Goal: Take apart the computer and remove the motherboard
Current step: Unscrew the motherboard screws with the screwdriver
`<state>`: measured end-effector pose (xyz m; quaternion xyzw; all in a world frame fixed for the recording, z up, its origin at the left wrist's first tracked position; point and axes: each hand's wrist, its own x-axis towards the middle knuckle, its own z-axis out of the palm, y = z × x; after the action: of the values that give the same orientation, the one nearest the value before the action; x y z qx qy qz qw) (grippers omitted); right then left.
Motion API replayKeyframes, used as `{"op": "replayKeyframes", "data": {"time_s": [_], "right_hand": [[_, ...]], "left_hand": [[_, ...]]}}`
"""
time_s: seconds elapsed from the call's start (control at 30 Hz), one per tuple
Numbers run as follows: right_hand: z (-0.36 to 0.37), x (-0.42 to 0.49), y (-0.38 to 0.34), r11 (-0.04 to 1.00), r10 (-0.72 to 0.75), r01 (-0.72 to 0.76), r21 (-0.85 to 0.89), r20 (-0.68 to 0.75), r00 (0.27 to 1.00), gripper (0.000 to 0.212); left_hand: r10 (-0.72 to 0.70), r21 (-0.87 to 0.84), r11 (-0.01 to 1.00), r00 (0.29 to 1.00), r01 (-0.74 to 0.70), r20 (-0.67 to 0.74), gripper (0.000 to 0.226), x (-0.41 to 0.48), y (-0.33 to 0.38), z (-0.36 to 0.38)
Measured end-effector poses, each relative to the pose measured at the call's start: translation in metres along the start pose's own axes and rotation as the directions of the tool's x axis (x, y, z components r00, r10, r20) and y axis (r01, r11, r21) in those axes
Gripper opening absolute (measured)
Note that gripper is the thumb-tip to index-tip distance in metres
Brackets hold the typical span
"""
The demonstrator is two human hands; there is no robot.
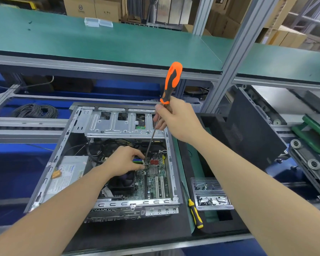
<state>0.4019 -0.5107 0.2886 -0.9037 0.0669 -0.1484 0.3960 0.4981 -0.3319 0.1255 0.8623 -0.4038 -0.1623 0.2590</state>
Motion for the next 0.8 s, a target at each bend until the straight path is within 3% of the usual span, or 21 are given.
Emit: {"op": "replayKeyframes", "data": {"time_s": [0.1, 0.37, 0.53, 0.6, 0.7, 0.73, 0.8], "right_hand": [[-0.005, 0.000, -0.005, 1.000, 0.004, -0.004, 0.013, -0.025, 1.000, 0.027], [-0.008, -0.001, -0.012, 1.000, 0.021, -0.021, 0.015, -0.043, 0.999, 0.022], [-0.005, -0.007, -0.007, 0.996, 0.011, -0.015, -0.093, -0.040, 0.999, 0.020], [0.000, -0.011, -0.001, 0.993, 0.027, -0.032, -0.114, -0.040, 0.999, 0.020], [0.008, -0.017, 0.009, 0.987, 0.041, -0.049, -0.156, -0.051, 0.998, 0.019], [0.011, -0.018, 0.012, 0.985, 0.045, -0.054, -0.164, -0.055, 0.997, 0.019], [0.015, -0.020, 0.016, 0.983, 0.055, -0.064, -0.172, -0.057, 0.997, 0.019]], "left_hand": [[-0.018, -0.019, 1.000, 1.000, 0.018, -0.018, 0.035, 0.002, -0.001, 0.003], [-0.083, -0.021, 0.996, 0.995, 0.082, -0.052, 0.010, 0.003, 0.001, 0.003], [-0.209, -0.138, 0.970, 0.976, 0.200, -0.055, 0.027, 0.001, 0.005, -0.006], [-0.283, -0.389, 0.879, 0.958, 0.276, 0.040, 0.028, 0.000, 0.012, -0.007], [-0.310, -0.805, 0.483, 0.927, 0.345, 0.212, 0.024, -0.003, 0.024, -0.007], [-0.289, -0.848, 0.399, 0.926, 0.348, 0.243, 0.024, -0.003, 0.025, -0.008], [-0.253, -0.867, 0.370, 0.934, 0.335, 0.253, 0.026, -0.001, 0.027, -0.009]]}}
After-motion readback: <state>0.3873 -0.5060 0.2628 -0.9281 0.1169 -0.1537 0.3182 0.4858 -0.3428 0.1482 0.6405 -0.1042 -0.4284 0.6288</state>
